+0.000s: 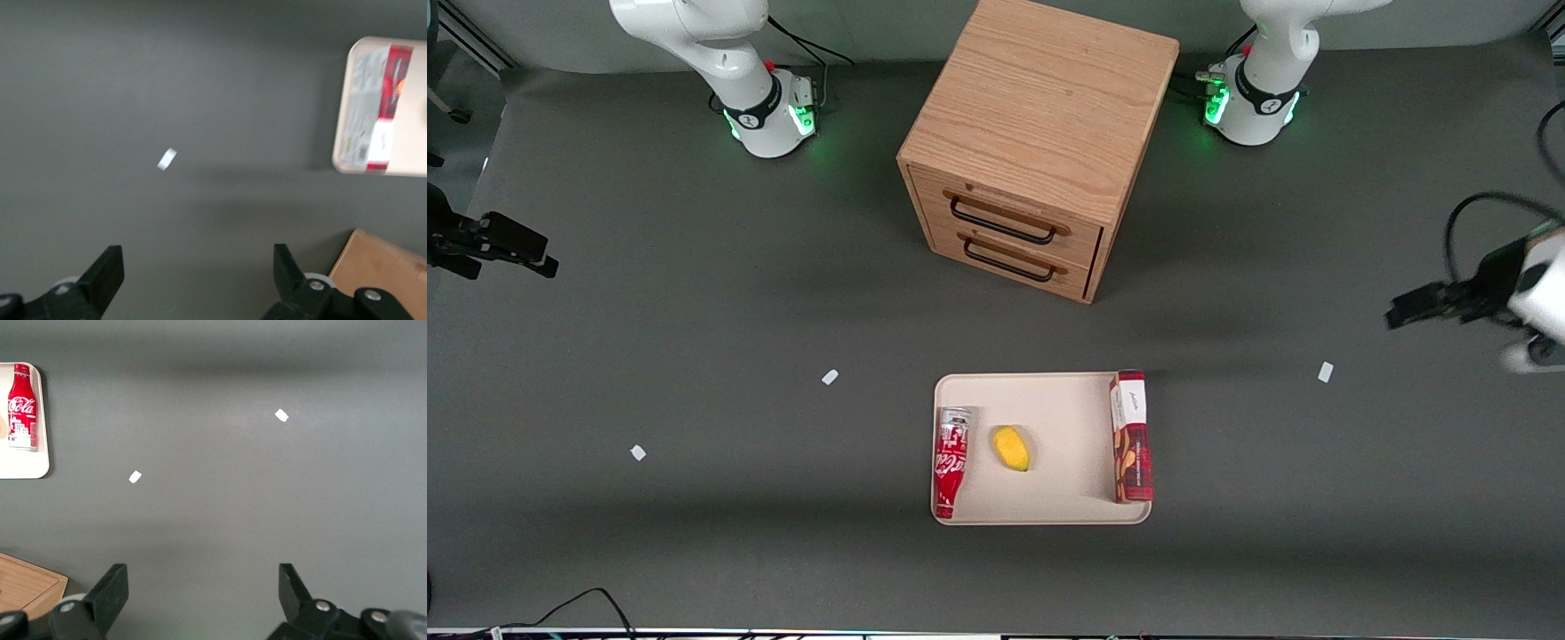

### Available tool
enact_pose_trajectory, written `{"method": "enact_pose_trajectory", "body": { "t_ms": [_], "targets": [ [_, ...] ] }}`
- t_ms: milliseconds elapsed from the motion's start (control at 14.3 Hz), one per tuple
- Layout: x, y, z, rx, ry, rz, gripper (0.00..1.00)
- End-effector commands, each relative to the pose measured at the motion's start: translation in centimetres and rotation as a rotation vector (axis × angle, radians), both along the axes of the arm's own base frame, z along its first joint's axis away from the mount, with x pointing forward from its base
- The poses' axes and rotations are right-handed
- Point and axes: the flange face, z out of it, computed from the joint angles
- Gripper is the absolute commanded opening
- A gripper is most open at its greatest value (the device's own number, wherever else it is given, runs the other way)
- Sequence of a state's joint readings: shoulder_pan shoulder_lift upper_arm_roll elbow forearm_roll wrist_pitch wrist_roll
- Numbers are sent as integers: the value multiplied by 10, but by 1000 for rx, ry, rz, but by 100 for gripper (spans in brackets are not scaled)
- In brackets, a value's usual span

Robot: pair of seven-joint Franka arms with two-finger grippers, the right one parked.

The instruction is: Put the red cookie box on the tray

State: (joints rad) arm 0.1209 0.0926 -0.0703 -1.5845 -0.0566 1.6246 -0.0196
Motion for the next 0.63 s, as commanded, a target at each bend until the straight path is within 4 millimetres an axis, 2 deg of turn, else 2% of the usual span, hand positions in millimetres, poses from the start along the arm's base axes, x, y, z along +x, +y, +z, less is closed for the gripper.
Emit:
{"method": "enact_pose_trajectory", "body": {
  "t_ms": [0,280,560],
  "targets": [
    [-47,10,35,47,-7,-32,100],
    [-74,22,73,89,-42,-42,100],
    [-86,22,85,84,-41,-60,100]
  ]
}}
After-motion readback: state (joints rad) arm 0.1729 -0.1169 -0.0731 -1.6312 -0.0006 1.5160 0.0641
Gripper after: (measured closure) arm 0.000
